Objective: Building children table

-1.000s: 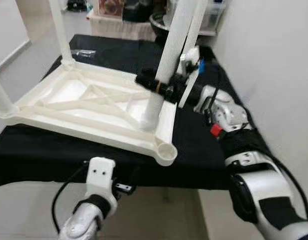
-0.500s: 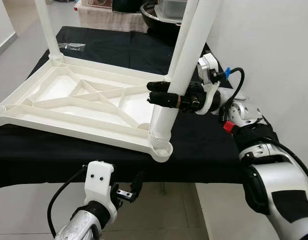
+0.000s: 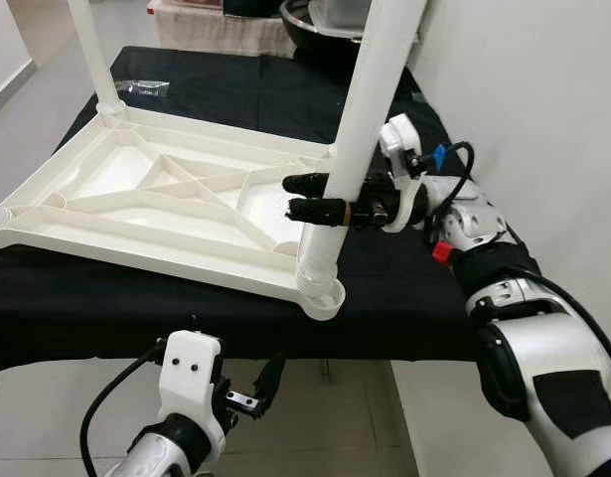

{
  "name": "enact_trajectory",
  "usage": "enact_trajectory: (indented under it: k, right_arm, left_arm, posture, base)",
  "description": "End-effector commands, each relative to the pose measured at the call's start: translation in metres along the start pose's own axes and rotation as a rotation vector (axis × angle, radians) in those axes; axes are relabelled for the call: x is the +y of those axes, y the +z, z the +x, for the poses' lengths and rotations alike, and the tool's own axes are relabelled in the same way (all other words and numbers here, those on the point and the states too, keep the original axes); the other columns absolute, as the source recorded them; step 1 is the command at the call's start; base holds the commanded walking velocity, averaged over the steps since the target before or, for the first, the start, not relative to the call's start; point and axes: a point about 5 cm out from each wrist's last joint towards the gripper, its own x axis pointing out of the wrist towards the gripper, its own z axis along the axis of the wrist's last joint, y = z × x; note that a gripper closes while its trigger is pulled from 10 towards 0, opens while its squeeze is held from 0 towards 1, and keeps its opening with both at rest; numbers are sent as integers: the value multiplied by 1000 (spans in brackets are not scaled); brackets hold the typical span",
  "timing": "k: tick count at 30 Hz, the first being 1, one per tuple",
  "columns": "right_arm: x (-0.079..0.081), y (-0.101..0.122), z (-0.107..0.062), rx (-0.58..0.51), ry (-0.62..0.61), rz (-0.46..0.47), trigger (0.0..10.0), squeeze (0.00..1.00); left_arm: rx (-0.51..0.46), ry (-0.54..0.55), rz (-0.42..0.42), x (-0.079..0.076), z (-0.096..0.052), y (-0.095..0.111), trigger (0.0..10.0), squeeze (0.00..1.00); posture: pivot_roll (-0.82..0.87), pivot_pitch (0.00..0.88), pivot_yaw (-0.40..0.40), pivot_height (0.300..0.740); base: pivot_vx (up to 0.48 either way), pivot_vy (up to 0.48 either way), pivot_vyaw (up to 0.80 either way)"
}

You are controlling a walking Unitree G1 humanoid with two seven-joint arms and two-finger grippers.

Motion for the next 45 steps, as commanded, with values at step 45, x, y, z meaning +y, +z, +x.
enact_trajectory:
  k: [45]
  right_arm:
    - [21,-23,2,131,148,-3,10000,0]
  left_arm:
    - [33,-1,17,4,-4,2,10000,0]
  posture:
    - [217,220,-99,740]
  base:
    - [0,0,0]
